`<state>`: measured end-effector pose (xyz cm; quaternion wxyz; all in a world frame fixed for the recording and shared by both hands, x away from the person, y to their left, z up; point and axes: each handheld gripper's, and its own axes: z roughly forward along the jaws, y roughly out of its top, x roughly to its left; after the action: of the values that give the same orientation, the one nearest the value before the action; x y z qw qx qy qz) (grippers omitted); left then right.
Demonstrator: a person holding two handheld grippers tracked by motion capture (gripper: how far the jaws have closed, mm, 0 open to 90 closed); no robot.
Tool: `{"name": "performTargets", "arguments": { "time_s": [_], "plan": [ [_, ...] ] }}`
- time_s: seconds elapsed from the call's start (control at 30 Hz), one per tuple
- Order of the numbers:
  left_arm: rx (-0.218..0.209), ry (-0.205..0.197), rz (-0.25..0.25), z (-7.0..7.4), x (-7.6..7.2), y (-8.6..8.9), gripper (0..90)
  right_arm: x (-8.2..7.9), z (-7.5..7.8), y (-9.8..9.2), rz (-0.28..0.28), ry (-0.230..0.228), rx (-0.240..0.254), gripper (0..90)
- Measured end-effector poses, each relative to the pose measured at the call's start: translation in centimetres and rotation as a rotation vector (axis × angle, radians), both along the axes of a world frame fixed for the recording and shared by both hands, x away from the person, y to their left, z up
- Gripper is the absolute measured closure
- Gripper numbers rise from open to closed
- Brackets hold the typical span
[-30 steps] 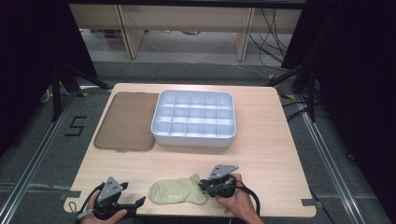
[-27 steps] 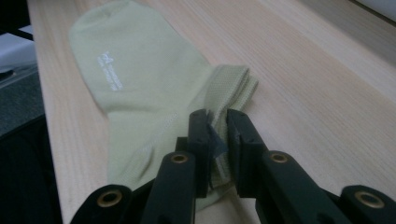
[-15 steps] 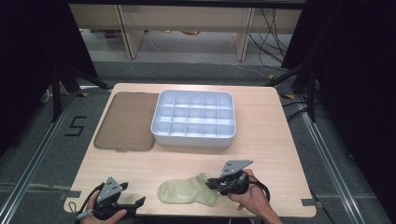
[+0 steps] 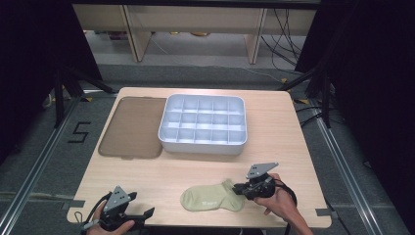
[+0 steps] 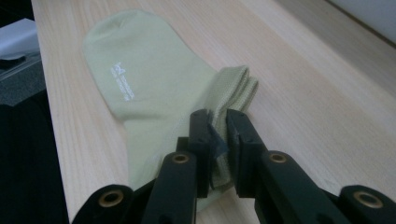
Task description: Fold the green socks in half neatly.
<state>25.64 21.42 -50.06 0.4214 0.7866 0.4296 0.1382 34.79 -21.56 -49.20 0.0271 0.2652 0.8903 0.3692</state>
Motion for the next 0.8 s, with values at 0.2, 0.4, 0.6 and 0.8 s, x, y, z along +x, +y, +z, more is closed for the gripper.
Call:
{"name": "performTargets", "arguments": {
  "time_s": [0.2, 0.4, 0.6, 0.8],
  "plan": [
    [-0.021, -0.004, -0.048, 0.0, 0.9, -1.2, 18.0, 0.0, -0.6, 0.1, -0.008, -0.001, -0.044, 80.8],
    [0.001, 0.016, -0.118, -0.3, 2.3, -4.4, 20.9, 0.1, -0.9, 0.1, -0.013, 0.008, -0.057, 80.5],
    [0.004, 0.024, -0.172, 0.0, 3.4, -7.2, 22.2, 0.2, -0.9, 0.1, -0.001, 0.002, -0.059, 80.2],
    [0.020, 0.054, -0.189, -0.3, 4.3, -9.1, 30.4, 0.2, -0.9, 0.0, -0.002, 0.005, -0.064, 79.7]
  ]
}}
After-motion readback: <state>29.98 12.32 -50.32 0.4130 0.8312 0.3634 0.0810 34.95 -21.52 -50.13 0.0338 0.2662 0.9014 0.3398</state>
